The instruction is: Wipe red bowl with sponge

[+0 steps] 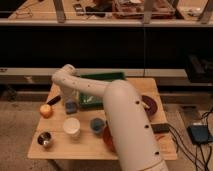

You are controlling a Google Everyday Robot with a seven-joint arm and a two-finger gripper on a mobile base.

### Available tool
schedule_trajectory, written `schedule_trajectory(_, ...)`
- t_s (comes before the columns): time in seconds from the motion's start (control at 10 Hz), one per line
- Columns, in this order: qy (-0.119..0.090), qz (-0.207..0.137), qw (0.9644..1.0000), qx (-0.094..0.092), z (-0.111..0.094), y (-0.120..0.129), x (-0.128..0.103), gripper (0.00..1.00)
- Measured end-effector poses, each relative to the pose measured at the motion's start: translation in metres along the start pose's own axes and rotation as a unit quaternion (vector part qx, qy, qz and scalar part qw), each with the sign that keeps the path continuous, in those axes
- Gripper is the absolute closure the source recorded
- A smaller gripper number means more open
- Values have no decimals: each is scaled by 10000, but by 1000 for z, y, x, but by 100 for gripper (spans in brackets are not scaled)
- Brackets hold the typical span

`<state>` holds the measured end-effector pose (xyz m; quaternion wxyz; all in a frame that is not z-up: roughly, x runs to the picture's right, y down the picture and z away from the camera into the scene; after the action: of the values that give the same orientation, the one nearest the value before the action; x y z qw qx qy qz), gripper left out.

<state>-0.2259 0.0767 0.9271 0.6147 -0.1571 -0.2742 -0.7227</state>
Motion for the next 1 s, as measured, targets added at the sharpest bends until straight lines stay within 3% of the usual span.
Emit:
schedule_trajectory(0.6,-109,-123,9999,46,9,-10,-5,41)
schedule_trajectory(1.0,-232,-2,9997,123,7,-8,-9,75)
